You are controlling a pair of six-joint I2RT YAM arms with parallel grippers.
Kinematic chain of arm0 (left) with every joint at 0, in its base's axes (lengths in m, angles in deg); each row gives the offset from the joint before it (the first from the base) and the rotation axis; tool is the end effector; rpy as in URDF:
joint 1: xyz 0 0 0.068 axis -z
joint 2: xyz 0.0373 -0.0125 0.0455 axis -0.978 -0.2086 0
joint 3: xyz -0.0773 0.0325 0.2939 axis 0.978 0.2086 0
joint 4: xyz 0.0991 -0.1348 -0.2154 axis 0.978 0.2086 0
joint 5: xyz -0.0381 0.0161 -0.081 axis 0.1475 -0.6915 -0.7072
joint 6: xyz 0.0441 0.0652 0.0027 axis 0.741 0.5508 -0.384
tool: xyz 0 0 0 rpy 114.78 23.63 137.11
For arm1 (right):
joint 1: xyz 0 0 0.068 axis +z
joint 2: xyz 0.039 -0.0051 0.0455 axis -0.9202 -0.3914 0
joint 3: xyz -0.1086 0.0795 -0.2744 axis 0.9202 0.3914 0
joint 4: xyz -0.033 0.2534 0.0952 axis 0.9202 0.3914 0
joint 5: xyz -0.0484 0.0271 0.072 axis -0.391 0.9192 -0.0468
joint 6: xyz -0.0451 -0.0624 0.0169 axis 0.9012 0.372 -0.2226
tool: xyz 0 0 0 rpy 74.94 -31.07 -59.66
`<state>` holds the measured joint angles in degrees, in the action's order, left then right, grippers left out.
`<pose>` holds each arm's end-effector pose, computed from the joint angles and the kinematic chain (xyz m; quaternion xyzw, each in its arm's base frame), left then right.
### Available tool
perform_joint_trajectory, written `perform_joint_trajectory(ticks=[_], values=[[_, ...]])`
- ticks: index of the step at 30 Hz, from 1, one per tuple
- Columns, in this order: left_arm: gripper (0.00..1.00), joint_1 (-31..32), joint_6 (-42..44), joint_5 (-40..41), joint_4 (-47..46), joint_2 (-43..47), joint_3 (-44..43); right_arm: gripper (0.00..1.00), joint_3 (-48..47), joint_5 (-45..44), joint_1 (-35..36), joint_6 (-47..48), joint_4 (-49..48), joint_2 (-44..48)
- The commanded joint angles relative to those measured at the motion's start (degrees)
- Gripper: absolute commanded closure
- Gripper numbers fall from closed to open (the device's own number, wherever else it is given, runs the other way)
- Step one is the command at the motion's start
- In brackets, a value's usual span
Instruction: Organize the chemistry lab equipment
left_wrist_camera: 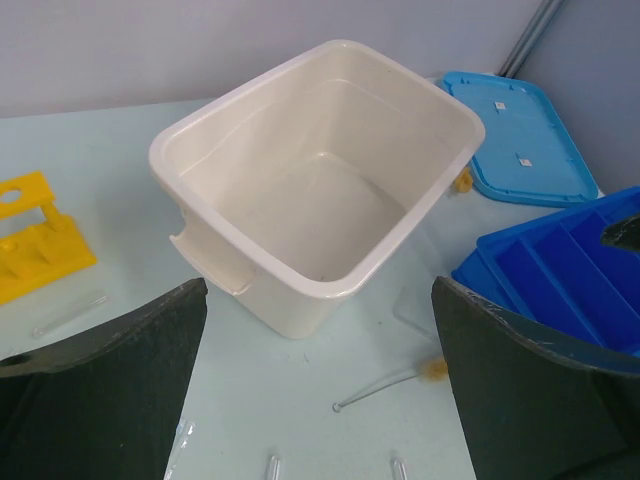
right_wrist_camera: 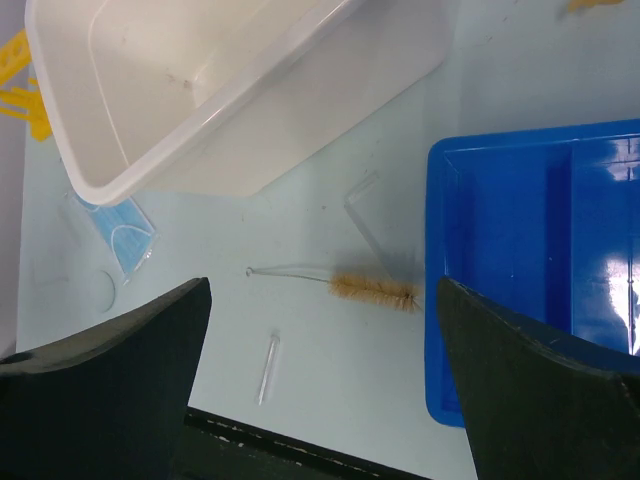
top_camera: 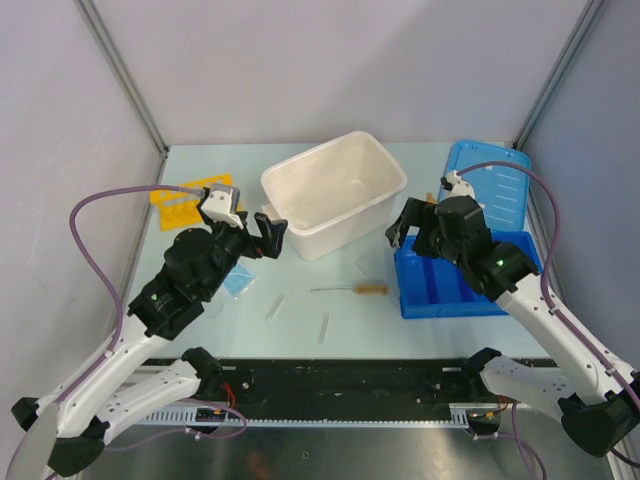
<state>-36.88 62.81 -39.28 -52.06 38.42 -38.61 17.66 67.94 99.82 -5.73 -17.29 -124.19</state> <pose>0.1504 -0.1038 0.4000 0.0779 0.7369 -0.1978 0.6417 0.1989 0.1155 0.3662 0.0547 0.8705 0.2120 0.4409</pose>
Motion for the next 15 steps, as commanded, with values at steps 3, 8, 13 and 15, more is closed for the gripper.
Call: perform_joint_trajectory(ticks=[3,8,13,15], values=[[0.02,0.11,0.51,1.4,-2.24,0.16,0.02,0.01,-1.84,-0.65,-0.18,-0.59,-0.31,0.16],[0.02,0.13,0.51,1.53,-2.25,0.03,0.02,0.03,-1.83,-1.25,0.26,-5.36,1.19,-0.59],[0.07,0.07,0.61,5.64,-2.08,1.55,0.11,0.1,-1.82,-3.7,8.08,-10.13,1.07,-3.24],[0.06,-0.01,0.1,10.3,-2.08,3.68,0.73,0.17,-1.84,-5.68,12.75,-12.58,0.92,-5.54]])
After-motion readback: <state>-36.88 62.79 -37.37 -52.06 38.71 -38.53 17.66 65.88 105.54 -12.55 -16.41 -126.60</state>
